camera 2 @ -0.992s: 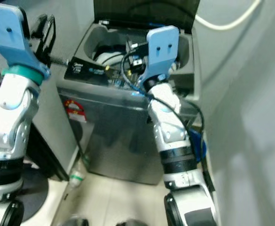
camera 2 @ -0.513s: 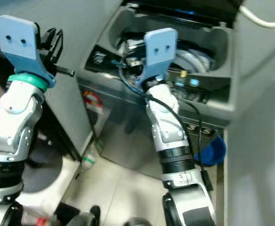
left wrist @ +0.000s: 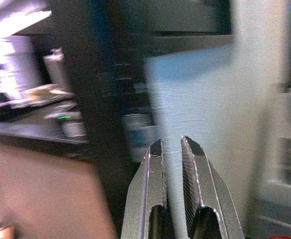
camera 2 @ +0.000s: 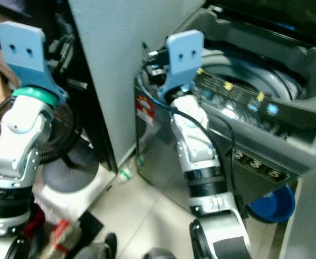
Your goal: Clothes washing
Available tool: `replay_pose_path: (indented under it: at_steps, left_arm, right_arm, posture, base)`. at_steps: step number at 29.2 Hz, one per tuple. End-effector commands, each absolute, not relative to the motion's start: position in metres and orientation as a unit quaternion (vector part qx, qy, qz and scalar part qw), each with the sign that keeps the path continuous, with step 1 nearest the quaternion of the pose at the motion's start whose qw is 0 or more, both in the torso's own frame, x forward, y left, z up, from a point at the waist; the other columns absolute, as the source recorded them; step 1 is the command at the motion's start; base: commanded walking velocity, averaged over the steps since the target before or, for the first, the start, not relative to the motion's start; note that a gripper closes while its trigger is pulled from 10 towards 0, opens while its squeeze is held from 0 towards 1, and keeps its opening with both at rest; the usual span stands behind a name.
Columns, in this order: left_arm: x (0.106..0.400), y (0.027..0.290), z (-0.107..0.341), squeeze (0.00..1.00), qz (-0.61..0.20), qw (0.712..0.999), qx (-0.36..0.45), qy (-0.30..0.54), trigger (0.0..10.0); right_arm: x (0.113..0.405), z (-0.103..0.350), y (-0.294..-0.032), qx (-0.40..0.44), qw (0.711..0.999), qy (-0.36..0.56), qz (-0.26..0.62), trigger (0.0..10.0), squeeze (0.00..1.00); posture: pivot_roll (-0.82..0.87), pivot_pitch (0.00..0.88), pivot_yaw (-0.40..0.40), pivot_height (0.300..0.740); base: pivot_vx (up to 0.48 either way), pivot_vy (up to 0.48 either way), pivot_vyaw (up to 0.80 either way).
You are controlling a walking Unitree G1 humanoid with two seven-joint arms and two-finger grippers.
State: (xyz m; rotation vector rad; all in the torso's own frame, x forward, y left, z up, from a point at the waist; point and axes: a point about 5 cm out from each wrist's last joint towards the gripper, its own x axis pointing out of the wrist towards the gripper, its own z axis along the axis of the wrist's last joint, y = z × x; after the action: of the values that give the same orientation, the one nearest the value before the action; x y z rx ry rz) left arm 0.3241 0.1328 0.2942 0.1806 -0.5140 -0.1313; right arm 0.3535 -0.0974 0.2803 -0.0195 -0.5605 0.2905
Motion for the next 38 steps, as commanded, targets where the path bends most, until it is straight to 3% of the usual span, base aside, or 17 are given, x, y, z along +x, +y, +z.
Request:
replay_pose_path:
  at_steps: [1, 13, 19, 28, 38]
  left_arm:
    - [0.324, 0.131, 0.291, 0.00, -0.066, 0.961, 0.093, -0.251, 10.0]
    - [0.331, 0.136, 0.258, 0.00, -0.067, 0.979, 0.068, -0.178, 10.0]
    - [0.332, 0.133, 0.216, 0.00, -0.074, 0.993, 0.035, -0.087, 10.0]
    - [0.329, 0.128, 0.182, 0.00, -0.073, 0.996, 0.037, -0.039, 10.0]
    - [0.333, 0.132, 0.166, 0.00, -0.077, 0.989, 0.122, -0.022, 10.0]
  right_arm:
    - [0.353, 0.275, -0.096, -0.013, 0.952, -0.269, 0.148, 10.0, 0.00]
    - [0.355, 0.258, -0.103, 0.001, 0.961, -0.242, 0.134, 10.0, 0.00]
    - [0.345, 0.209, -0.112, 0.017, 0.979, -0.168, 0.113, 10.0, 0.00]
    - [0.334, 0.161, -0.108, 0.037, 0.990, -0.084, 0.110, 10.0, 0.00]
    - [0.335, 0.146, -0.110, 0.012, 0.990, -0.055, 0.132, 10.0, 0.00]
  posture:
    - [0.03, 0.031, 0.028, 0.740]
    - [0.02, 0.021, 0.044, 0.740]
    - [-0.01, 0.012, 0.052, 0.740]
    - [-0.03, 0.000, 0.032, 0.740]
    - [-0.03, 0.000, 0.013, 0.740]
  base:
    - [0.000, 0.000, 0.80]
    - [0.000, 0.000, 0.80]
    - [0.000, 0.000, 0.80]
    - [0.000, 0.000, 0.80]
    - [0.000, 0.000, 0.80]
